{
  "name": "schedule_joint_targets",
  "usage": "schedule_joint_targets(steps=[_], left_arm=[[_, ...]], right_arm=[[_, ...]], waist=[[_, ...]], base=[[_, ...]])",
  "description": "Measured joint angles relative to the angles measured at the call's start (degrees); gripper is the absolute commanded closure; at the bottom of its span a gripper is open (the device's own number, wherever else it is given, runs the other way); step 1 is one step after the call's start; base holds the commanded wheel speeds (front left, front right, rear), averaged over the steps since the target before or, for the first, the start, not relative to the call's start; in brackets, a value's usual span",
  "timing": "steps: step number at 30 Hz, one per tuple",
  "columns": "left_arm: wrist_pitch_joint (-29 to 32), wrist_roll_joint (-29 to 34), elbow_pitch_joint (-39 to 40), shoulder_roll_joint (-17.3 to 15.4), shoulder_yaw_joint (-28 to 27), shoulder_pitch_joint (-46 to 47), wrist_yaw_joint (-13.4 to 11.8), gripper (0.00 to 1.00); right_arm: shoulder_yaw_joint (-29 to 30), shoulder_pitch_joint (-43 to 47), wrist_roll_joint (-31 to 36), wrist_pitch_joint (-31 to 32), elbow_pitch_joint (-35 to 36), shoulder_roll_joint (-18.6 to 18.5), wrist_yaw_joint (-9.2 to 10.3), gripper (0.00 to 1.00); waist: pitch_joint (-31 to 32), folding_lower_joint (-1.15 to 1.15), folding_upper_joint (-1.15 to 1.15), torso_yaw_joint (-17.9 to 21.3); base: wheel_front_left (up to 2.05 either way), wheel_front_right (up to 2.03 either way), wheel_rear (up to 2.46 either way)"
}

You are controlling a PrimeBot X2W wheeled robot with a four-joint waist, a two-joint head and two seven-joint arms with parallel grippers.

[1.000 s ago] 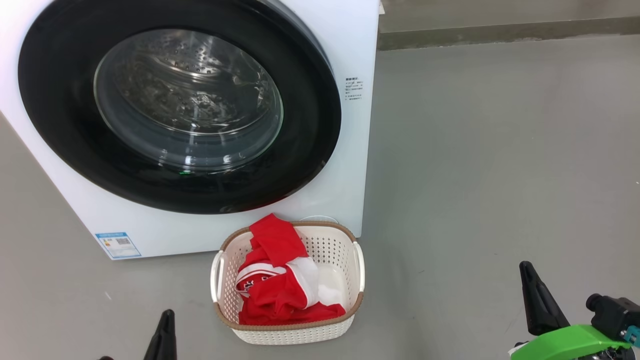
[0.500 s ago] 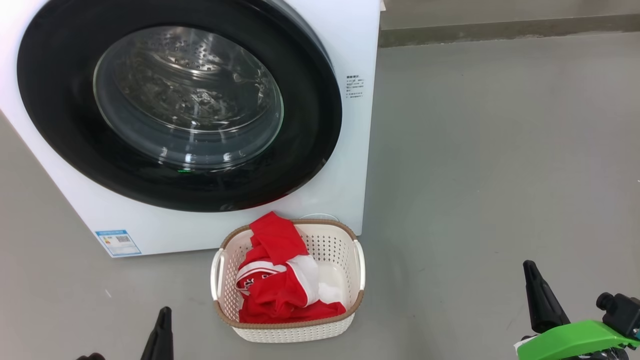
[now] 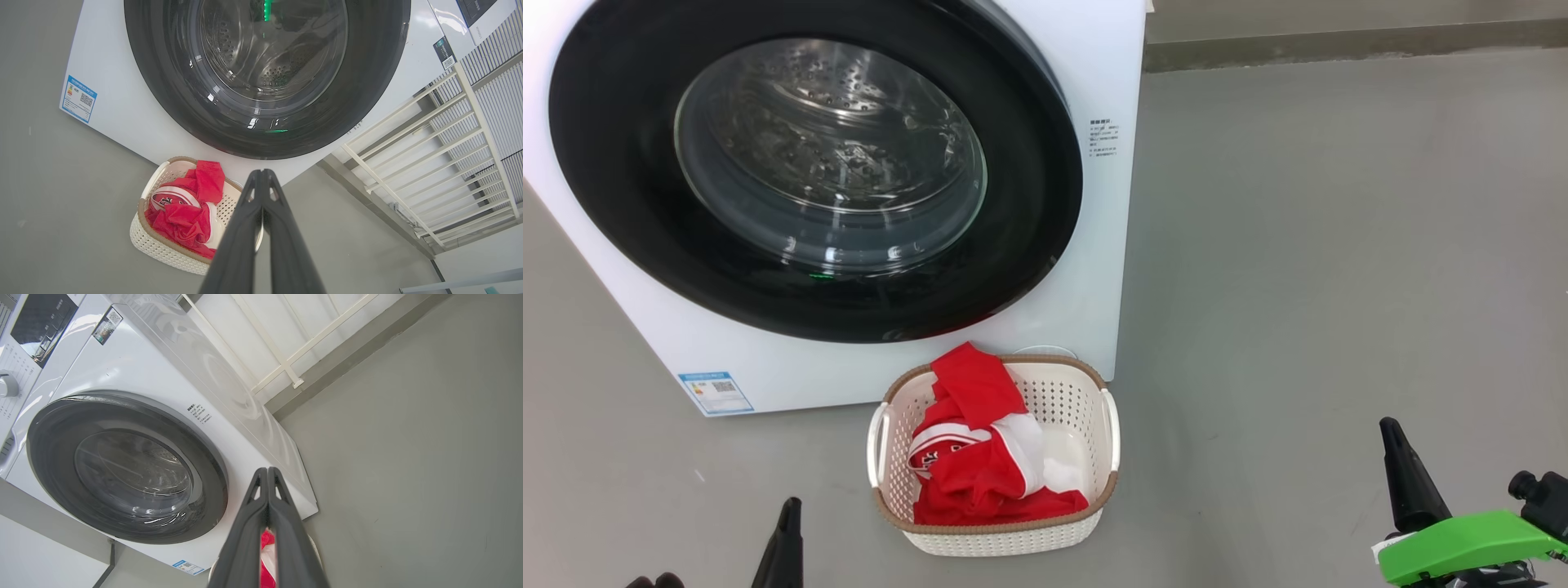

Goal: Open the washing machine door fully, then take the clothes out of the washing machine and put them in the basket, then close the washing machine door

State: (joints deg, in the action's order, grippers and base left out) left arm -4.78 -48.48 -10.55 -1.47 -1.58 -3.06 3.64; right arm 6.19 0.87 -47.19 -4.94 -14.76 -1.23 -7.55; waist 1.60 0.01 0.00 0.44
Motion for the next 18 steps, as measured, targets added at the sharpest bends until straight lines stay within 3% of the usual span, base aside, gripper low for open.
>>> schedule_joint_targets(steps=[18], left_arm=[[3.0,-11.2,-1.3,-0.1,-0.7,1.5,0.5,1.00]], right_arm=[[0.4,-1.1,-11.5,3.0,-0.1,-0.1,0.00,1.00]], waist=[[-0.5,0.00,0.00,-0.1]], base=[[0.00,0.00,0.00]])
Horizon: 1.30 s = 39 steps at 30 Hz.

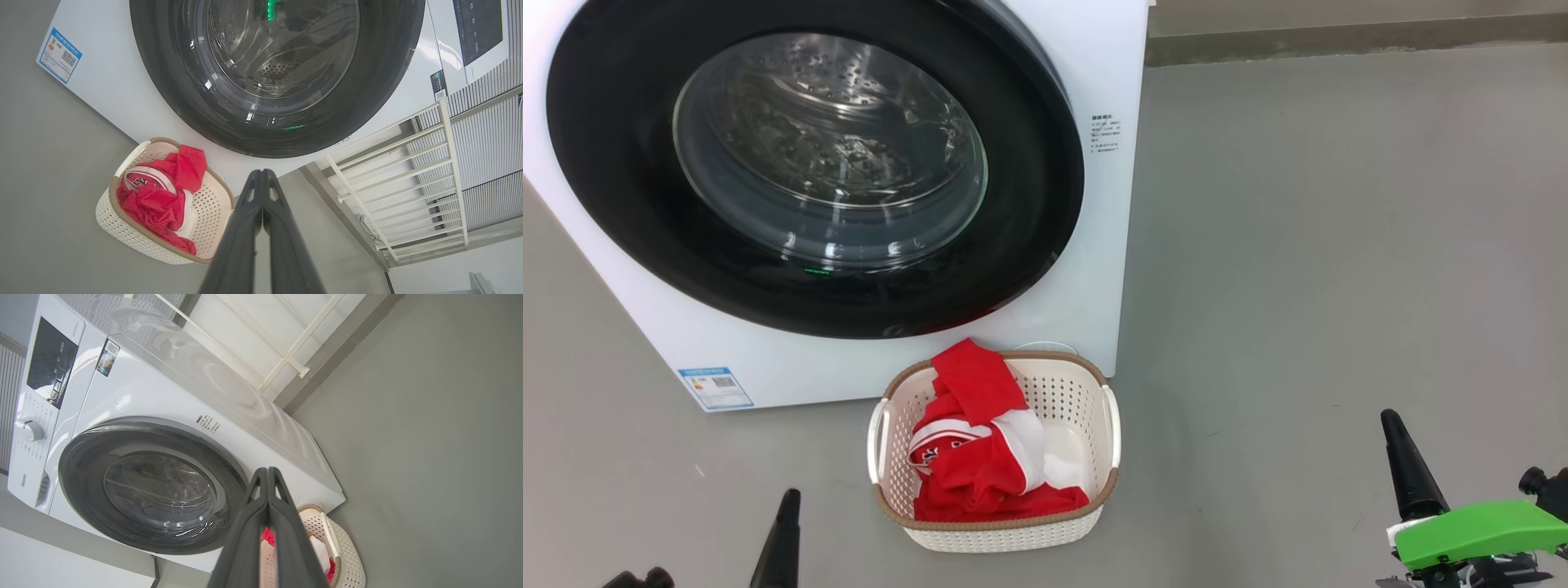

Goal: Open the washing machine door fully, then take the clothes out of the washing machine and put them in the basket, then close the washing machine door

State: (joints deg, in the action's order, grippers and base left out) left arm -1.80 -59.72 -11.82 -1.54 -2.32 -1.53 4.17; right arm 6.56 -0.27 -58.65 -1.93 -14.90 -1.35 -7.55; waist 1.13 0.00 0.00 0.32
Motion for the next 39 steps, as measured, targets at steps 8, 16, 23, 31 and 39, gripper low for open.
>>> schedule_joint_targets(steps=[8,16,23,31,39], left_arm=[[1.3,-4.4,-0.4,0.0,-0.3,0.9,0.5,1.00],[2.6,-10.3,-1.0,-0.1,-0.7,2.0,1.0,1.00],[3.8,-14.5,-1.5,-0.2,-1.1,2.1,1.4,1.00],[5.0,-19.9,-2.0,-0.3,-1.3,3.3,1.9,1.00],[6.3,-24.8,-2.5,-0.3,-1.7,4.3,2.0,1.00]], right_arm=[[0.1,-0.3,-5.1,1.0,-0.1,-0.1,0.01,1.00],[0.3,-1.1,-10.5,2.5,-0.2,-0.2,0.01,1.00],[0.4,-1.2,-15.3,3.7,-0.2,-0.3,0.01,1.00],[0.5,-2.2,-20.5,5.0,-0.4,-0.5,0.02,1.00],[0.7,-2.3,-25.4,6.3,-0.4,-0.5,0.02,1.00]], waist=[[-0.2,0.00,0.00,0.0],[-0.4,0.00,0.00,-0.1],[-0.6,0.00,0.00,-0.1],[-0.8,0.00,0.00,-0.2],[-1.0,0.00,0.00,-0.3]], base=[[0.00,0.00,0.00],[0.00,0.00,0.00],[0.00,0.00,0.00],[0.00,0.00,0.00],[0.00,0.00,0.00]])
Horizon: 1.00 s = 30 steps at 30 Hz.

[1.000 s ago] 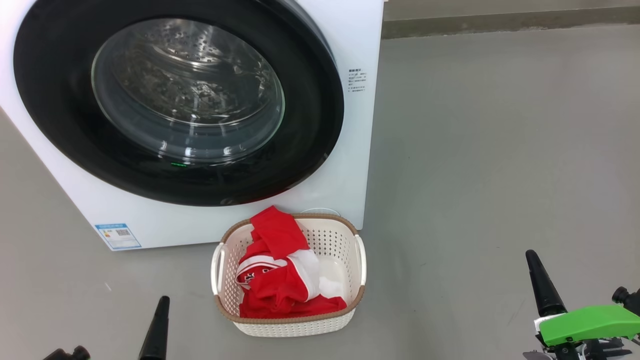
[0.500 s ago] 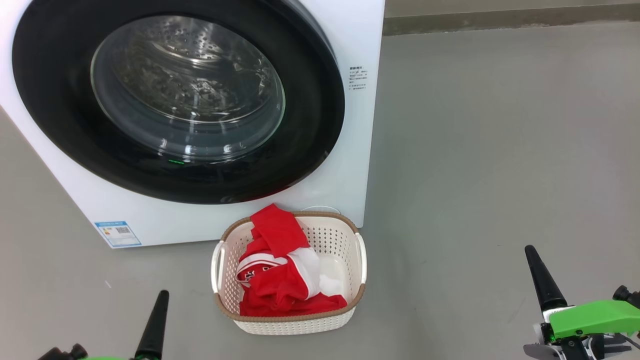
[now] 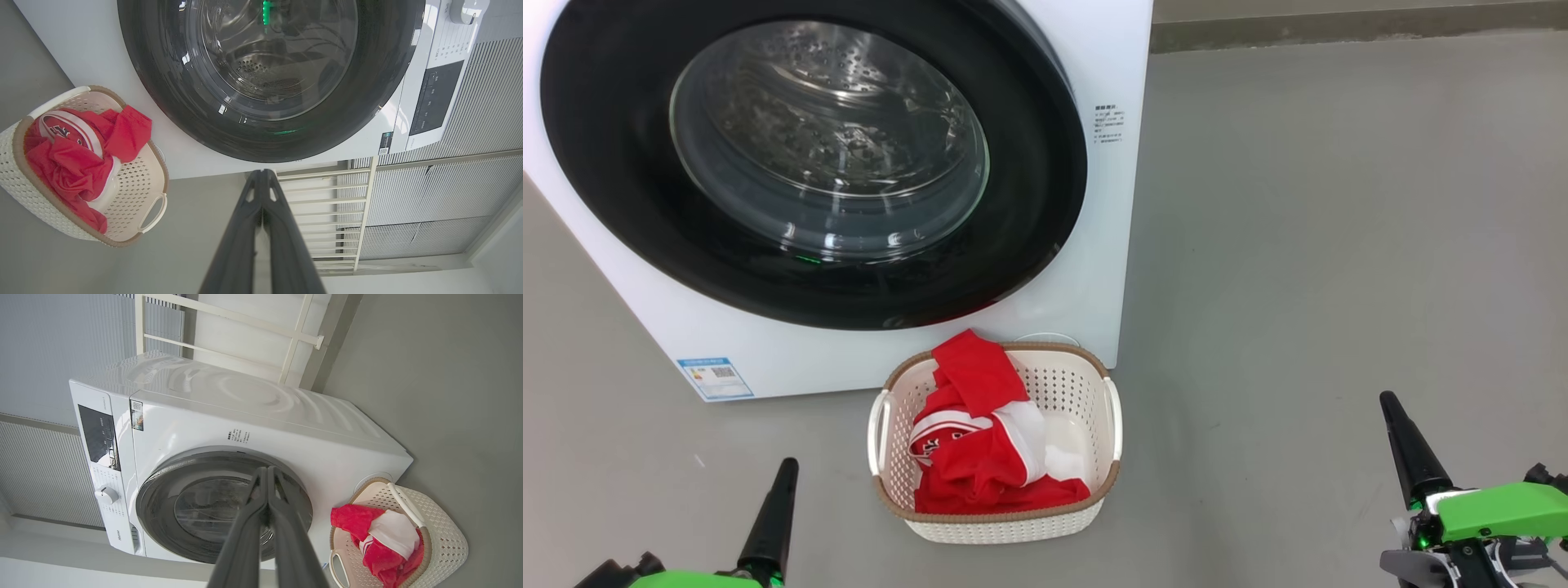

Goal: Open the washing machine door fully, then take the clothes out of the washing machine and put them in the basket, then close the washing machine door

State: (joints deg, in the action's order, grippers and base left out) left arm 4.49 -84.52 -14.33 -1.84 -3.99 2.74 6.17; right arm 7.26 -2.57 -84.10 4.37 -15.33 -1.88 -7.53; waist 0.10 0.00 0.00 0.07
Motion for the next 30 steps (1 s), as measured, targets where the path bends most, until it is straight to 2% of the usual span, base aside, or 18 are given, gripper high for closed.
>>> schedule_joint_targets(steps=[11,30], left_arm=[[1.6,-7.0,-0.8,0.0,-0.5,1.2,0.6,1.00],[1.6,-7.2,-0.9,0.0,-0.5,1.2,0.9,1.00]], right_arm=[[0.2,-1.0,-7.1,1.8,-0.1,-0.1,0.01,1.00],[0.3,-1.2,-7.9,1.8,-0.1,-0.2,0.01,1.00]], waist=[[-0.3,0.00,0.00,-0.1],[-0.3,0.00,0.00,-0.1]], base=[[0.00,0.00,0.00],[0.00,0.00,0.00]])
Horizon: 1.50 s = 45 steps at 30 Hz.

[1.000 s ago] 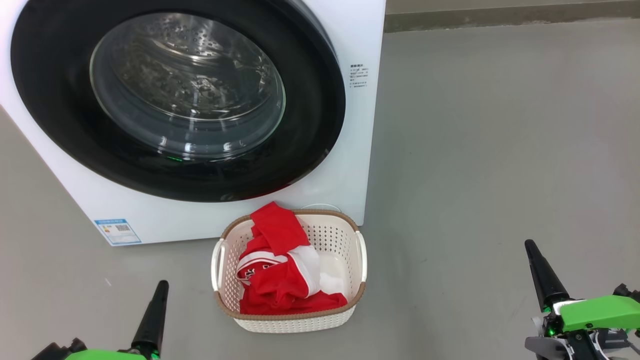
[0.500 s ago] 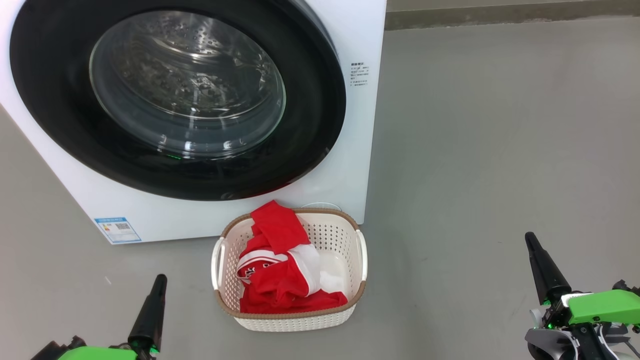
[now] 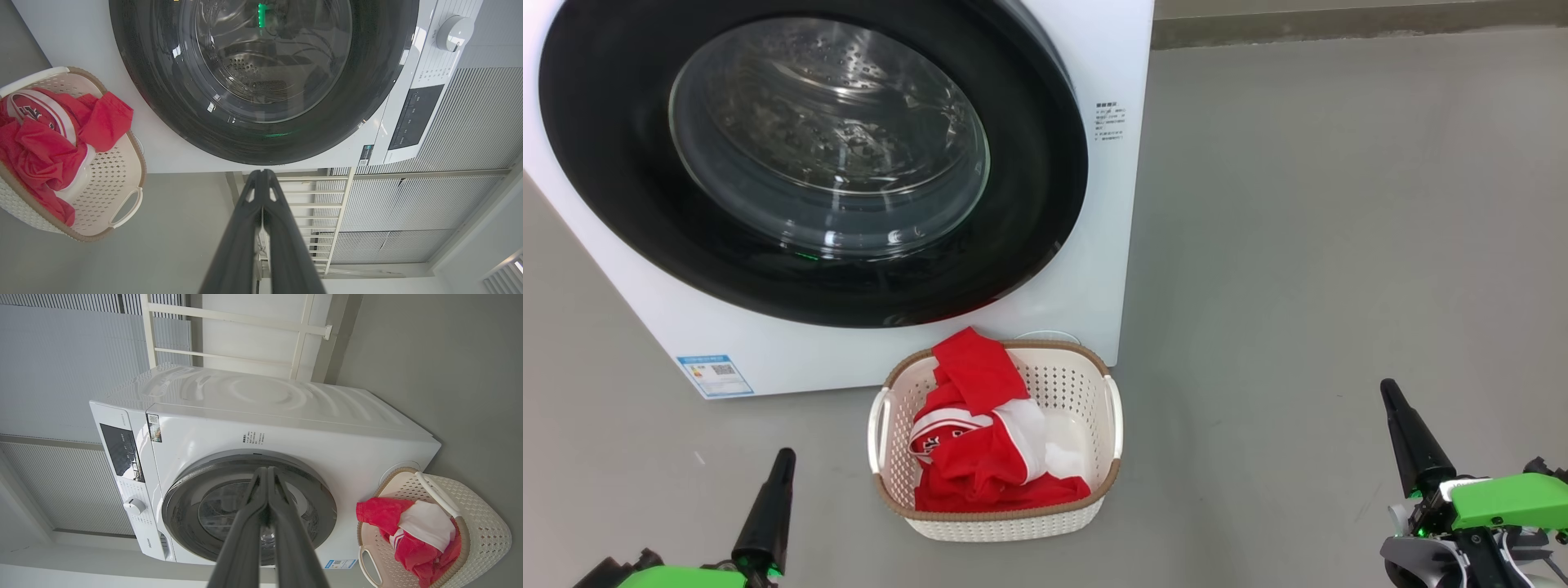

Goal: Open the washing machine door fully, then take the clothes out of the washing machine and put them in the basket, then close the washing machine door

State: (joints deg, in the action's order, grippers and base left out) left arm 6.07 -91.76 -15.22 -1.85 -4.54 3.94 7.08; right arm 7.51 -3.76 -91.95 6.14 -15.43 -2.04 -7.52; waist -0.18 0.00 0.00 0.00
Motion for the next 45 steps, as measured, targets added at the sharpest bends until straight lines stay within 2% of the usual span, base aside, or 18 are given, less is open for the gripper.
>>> schedule_joint_targets(steps=[45], left_arm=[[0.0,0.0,0.0,0.0,0.0,0.0,0.0,1.00]], right_arm=[[0.0,0.0,0.0,0.0,0.0,0.0,0.05,1.00]], waist=[[0.0,0.00,0.00,0.0]], base=[[0.00,0.00,0.00]])
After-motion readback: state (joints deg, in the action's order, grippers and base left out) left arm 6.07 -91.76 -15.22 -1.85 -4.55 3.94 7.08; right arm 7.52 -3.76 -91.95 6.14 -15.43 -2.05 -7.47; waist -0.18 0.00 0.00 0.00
